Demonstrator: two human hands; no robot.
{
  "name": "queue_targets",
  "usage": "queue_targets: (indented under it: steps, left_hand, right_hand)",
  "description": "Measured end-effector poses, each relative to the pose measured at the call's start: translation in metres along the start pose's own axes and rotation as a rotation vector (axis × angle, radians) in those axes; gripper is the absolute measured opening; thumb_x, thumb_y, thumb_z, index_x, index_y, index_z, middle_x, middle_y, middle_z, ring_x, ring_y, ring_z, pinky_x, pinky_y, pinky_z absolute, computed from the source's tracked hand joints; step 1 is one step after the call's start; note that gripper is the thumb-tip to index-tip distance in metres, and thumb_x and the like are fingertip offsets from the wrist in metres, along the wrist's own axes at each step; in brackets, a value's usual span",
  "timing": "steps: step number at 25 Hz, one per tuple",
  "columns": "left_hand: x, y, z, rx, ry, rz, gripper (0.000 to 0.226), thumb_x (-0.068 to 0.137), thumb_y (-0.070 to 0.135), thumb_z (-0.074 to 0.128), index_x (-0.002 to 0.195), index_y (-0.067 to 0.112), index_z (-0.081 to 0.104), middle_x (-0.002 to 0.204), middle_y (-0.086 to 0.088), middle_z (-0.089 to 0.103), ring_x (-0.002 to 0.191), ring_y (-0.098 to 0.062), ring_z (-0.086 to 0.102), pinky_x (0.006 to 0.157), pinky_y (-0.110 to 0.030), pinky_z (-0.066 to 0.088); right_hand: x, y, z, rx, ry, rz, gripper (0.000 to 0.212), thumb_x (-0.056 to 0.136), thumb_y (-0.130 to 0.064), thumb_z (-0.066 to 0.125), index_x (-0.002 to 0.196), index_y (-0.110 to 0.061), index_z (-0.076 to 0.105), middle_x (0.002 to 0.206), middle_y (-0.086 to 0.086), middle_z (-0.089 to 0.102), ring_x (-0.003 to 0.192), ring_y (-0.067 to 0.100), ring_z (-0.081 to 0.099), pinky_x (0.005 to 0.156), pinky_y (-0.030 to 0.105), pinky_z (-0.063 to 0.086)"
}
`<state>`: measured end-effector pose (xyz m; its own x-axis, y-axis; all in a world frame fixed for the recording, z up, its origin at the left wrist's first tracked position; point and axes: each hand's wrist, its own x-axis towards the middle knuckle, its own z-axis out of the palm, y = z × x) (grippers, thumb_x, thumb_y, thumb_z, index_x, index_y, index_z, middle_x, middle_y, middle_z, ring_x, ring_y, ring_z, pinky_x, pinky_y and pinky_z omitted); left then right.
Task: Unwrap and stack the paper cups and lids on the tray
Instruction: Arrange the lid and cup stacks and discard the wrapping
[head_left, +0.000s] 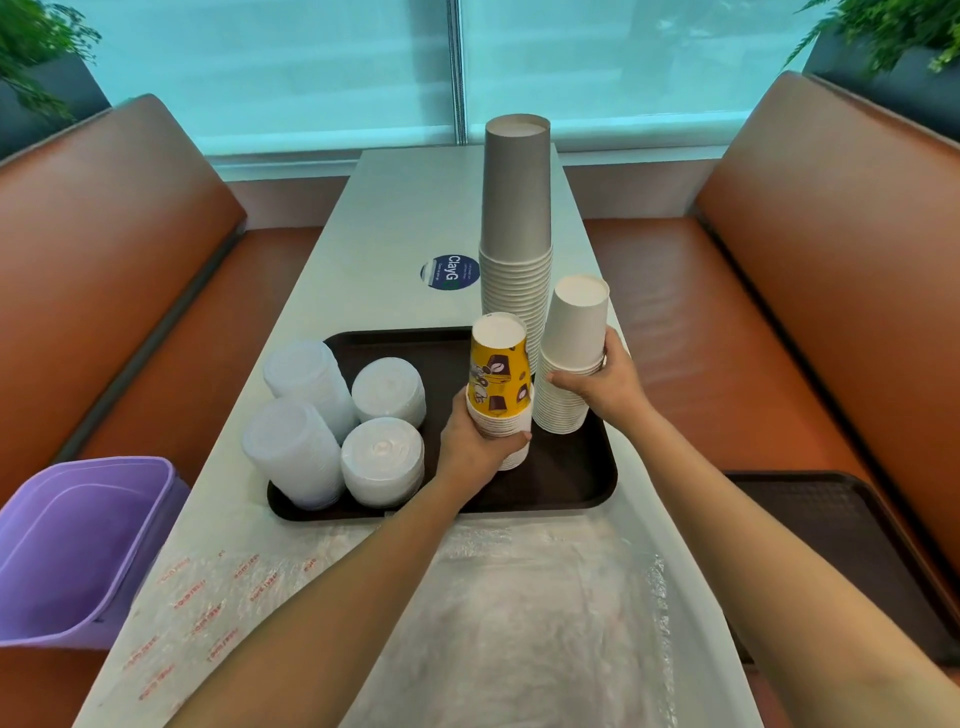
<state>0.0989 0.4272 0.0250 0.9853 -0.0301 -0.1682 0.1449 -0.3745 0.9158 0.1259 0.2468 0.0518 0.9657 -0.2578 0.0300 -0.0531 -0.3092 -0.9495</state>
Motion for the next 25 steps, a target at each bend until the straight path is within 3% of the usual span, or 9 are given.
queue_targets:
  steps: [2, 4, 7, 9, 12, 17, 20, 25]
  left_hand:
    - [-0.004, 0.003, 0.011, 0.007, -0.064, 0.034, 0.085, 0.068, 0.017, 0.083, 0.137, 0.02, 0.034, 0.129, 0.002, 0.053, 0.112, -0.01, 0.05, 0.09, -0.022, 0.039]
    - [-0.006, 0.005, 0.023, 0.021, -0.102, 0.058, 0.087, 0.066, 0.018, 0.085, 0.137, 0.02, 0.035, 0.131, 0.002, 0.05, 0.116, -0.012, 0.049, 0.093, -0.024, 0.04]
    - [-0.006, 0.003, 0.038, 0.044, -0.139, 0.06, 0.09, 0.064, 0.023, 0.086, 0.138, 0.022, 0.033, 0.133, 0.001, 0.047, 0.121, -0.015, 0.048, 0.1, -0.031, 0.043]
    - [-0.008, 0.003, 0.042, 0.016, -0.154, 0.044, 0.089, 0.065, 0.022, 0.085, 0.137, 0.022, 0.033, 0.132, 0.004, 0.049, 0.118, -0.011, 0.048, 0.096, -0.025, 0.043]
    - [-0.011, 0.005, 0.047, 0.005, -0.154, 0.035, 0.085, 0.067, 0.022, 0.084, 0.136, 0.021, 0.034, 0.13, 0.004, 0.052, 0.113, -0.009, 0.05, 0.089, -0.02, 0.041]
    - [-0.013, 0.007, 0.05, 0.024, -0.199, 0.028, 0.085, 0.07, 0.024, 0.082, 0.139, 0.023, 0.031, 0.135, 0.004, 0.05, 0.123, -0.015, 0.048, 0.096, -0.028, 0.043]
    - [-0.015, 0.007, 0.051, 0.032, -0.237, 0.036, 0.085, 0.072, 0.024, 0.081, 0.139, 0.024, 0.03, 0.136, 0.004, 0.048, 0.125, -0.016, 0.047, 0.1, -0.033, 0.043]
    - [-0.022, 0.006, 0.05, 0.038, -0.26, 0.038, 0.085, 0.072, 0.024, 0.081, 0.14, 0.024, 0.029, 0.137, 0.004, 0.048, 0.126, -0.016, 0.046, 0.1, -0.033, 0.043]
  right_hand:
    - [0.002, -0.001, -0.003, 0.044, -0.063, -0.005, 0.087, 0.066, -0.016, 0.086, 0.138, -0.016, 0.037, 0.128, 0.0, 0.051, 0.116, 0.02, 0.051, 0.096, 0.04, 0.046]
    - [0.001, 0.0, -0.009, 0.078, -0.13, -0.004, 0.09, 0.066, -0.024, 0.079, 0.142, -0.021, 0.031, 0.131, -0.005, 0.045, 0.116, 0.013, 0.045, 0.097, 0.034, 0.043]
    - [-0.004, 0.017, -0.017, 0.064, 0.034, 0.099, 0.067, 0.08, -0.01, 0.062, 0.141, -0.018, 0.036, 0.14, 0.004, 0.044, 0.116, 0.02, 0.046, 0.091, 0.033, 0.041]
    - [-0.011, 0.035, -0.019, -0.114, 0.124, 0.238, 0.048, 0.088, -0.004, 0.054, 0.134, -0.011, 0.045, 0.133, 0.012, 0.051, 0.109, 0.023, 0.052, 0.084, 0.03, 0.042]
    - [-0.019, 0.059, -0.014, -0.306, -0.059, 0.439, 0.037, 0.088, -0.01, 0.059, 0.126, -0.007, 0.056, 0.123, 0.013, 0.06, 0.107, 0.027, 0.058, 0.085, 0.032, 0.049]
    - [-0.028, 0.066, -0.013, -0.311, -0.02, 0.416, 0.029, 0.087, -0.006, 0.061, 0.116, -0.003, 0.063, 0.109, 0.014, 0.065, 0.092, 0.022, 0.057, 0.074, 0.023, 0.043]
    - [-0.033, 0.065, -0.015, -0.286, -0.017, 0.43, 0.024, 0.086, -0.006, 0.062, 0.109, -0.001, 0.065, 0.092, 0.009, 0.061, 0.083, 0.02, 0.053, 0.055, 0.018, 0.037]
    - [-0.042, 0.068, -0.016, -0.224, -0.007, 0.447, 0.02, 0.086, -0.009, 0.064, 0.106, -0.004, 0.066, 0.097, 0.009, 0.064, 0.084, 0.02, 0.056, 0.054, 0.018, 0.039]
